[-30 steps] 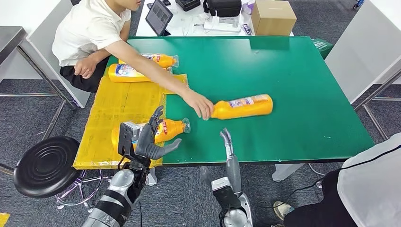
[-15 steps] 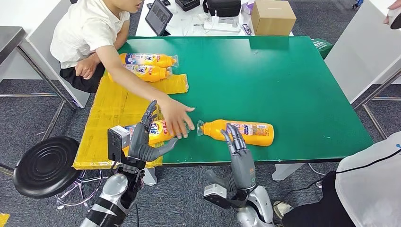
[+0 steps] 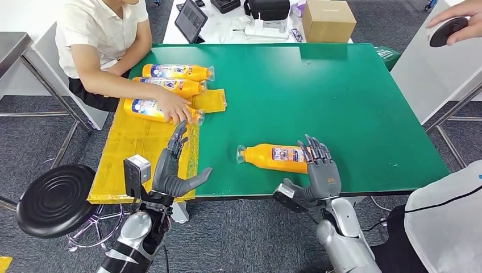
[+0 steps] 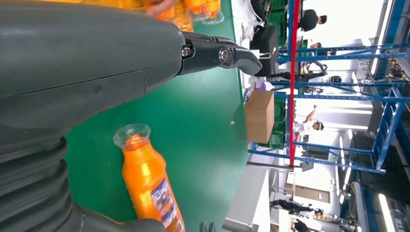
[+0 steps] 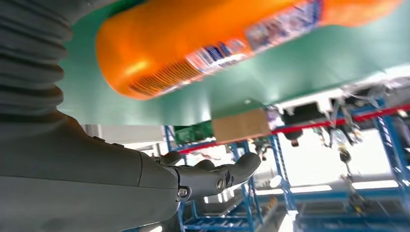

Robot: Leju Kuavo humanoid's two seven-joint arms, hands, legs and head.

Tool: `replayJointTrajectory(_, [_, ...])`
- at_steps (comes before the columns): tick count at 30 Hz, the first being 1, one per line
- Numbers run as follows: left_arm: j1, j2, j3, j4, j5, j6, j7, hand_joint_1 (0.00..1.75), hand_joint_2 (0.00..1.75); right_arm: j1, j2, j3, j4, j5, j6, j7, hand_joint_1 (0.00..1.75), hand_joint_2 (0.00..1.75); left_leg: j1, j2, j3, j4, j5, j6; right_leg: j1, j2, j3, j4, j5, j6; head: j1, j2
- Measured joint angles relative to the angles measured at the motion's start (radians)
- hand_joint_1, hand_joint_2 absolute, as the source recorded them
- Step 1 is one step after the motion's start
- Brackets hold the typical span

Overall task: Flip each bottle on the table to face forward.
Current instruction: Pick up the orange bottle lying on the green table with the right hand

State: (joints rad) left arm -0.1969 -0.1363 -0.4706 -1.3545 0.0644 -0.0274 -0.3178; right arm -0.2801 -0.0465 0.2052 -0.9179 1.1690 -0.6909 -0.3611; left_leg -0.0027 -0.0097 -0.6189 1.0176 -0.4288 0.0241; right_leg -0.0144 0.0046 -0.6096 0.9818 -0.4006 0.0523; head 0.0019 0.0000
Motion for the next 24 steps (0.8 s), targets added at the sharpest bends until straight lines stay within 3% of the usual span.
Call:
replayJointTrajectory(12, [-0.004, -0.003, 0.0, 0.023, 0.011, -0.011, 0.003, 0.0, 1.75, -0.141, -0.011, 0.0, 0.281, 0.005, 0.029, 0.129, 0.0, 1.75, 0.0, 0.0, 0.0, 0.0, 0.0, 0.0, 0.0, 0.0, 0.0, 0.0, 0.0, 0.0, 0.0, 0.0])
replayJointTrajectory(24, [-0.01, -0.005, 0.0, 0.035, 0.018, -0.011, 0.012, 0.0, 1.75, -0.208, -0.014, 0.008, 0.381, 0.04, 0.056, 0.233, 0.0, 1.75, 0.0, 0.0, 0.001, 0.0, 0.0, 0.0, 0.0, 0.0, 0.001, 0.0, 0.0, 0.0, 0.0, 0.0])
